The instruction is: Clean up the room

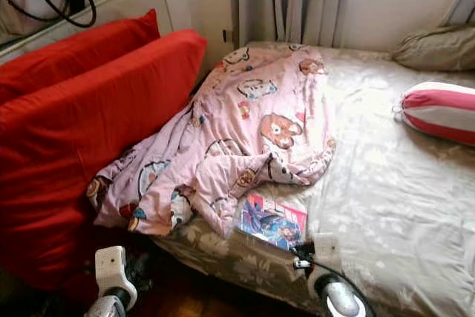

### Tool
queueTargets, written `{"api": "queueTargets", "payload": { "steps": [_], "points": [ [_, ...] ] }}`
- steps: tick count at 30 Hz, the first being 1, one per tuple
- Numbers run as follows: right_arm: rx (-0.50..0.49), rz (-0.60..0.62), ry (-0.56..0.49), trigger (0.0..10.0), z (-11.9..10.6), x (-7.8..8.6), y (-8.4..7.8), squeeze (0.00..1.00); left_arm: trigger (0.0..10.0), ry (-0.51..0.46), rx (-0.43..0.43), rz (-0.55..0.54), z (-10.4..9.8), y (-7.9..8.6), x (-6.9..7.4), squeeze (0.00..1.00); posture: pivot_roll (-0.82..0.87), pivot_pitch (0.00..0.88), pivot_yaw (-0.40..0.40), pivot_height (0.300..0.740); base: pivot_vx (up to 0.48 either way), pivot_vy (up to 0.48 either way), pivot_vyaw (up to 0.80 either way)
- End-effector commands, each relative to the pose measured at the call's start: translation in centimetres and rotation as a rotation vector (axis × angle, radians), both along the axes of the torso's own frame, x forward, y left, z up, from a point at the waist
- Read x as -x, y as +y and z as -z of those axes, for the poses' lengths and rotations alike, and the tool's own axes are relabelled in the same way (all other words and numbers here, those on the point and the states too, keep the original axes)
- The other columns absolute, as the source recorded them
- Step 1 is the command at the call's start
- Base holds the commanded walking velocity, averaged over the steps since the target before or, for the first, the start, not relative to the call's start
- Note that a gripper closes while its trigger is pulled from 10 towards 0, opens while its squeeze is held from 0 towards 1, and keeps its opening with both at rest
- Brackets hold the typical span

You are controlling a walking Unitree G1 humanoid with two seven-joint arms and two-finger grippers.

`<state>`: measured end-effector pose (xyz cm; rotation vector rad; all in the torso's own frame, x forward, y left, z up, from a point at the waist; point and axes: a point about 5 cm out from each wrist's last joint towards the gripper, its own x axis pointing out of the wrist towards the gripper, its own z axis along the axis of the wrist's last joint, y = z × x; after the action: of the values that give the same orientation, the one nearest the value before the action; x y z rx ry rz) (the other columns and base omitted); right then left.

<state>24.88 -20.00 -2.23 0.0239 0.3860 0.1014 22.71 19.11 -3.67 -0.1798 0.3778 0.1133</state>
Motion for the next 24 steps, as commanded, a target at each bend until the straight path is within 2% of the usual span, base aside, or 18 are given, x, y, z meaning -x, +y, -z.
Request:
{"api": "queueTargets", "payload": {
  "steps": [1, 2, 5, 8, 12, 14, 18, 24],
  "points": [
    [-0.001, 0.014, -0.097, 10.0, -1.4, -1.1, -0.2, 0.00, 10.0, -0.047, -0.010, 0.015, -0.6, -0.2, -0.4, 0.00, -0.09, 0.000, 0.039, 0.740, 0.247, 0.000, 0.00],
    [0.000, 0.026, -0.131, 10.0, -1.9, -1.4, -0.2, 0.00, 10.0, -0.071, -0.012, 0.029, -0.8, -0.5, -0.6, 0.00, -0.08, 0.000, 0.037, 0.740, 0.247, 0.000, 0.00],
    [0.000, 0.026, -0.149, 10.0, -2.1, -1.5, -0.1, 0.00, 10.0, -0.087, -0.008, 0.030, -1.0, -0.6, -0.6, 0.00, -0.08, 0.000, 0.041, 0.740, 0.247, 0.000, 0.00],
    [0.001, 0.017, -0.151, 10.0, -1.8, -1.1, 0.6, 0.00, 10.0, -0.114, -0.012, 0.033, -1.3, -0.7, -0.8, 0.00, -0.08, 0.000, 0.046, 0.740, 0.254, 0.000, 0.00],
    [0.036, -0.026, -0.166, 10.0, -1.7, -0.8, 1.1, 0.00, 10.0, -0.126, -0.016, 0.041, -1.6, -1.0, -1.0, 0.00, -0.08, 0.000, 0.050, 0.740, 0.263, 0.000, 0.73],
    [0.023, -0.022, -0.162, 10.0, -1.6, -0.7, 1.2, 0.00, 10.0, -0.137, -0.020, 0.054, -1.8, -1.2, -1.2, 0.00, -0.08, 0.000, 0.055, 0.740, 0.268, 0.000, 0.79],
    [-0.014, -0.003, -0.149, 10.0, -1.4, -0.5, 1.3, 0.00, 10.0, -0.158, -0.020, 0.072, -2.2, -1.5, -1.5, 0.00, -0.09, 0.000, 0.062, 0.740, 0.264, 0.000, 0.00],
    [-0.032, -0.017, -0.187, 10.0, -1.9, -0.8, 1.8, 0.00, 10.0, -0.202, -0.021, 0.079, -3.0, -1.6, -2.0, 0.00, -0.09, 0.000, 0.066, 0.740, 0.000, 0.000, 0.00]
  ]
}}
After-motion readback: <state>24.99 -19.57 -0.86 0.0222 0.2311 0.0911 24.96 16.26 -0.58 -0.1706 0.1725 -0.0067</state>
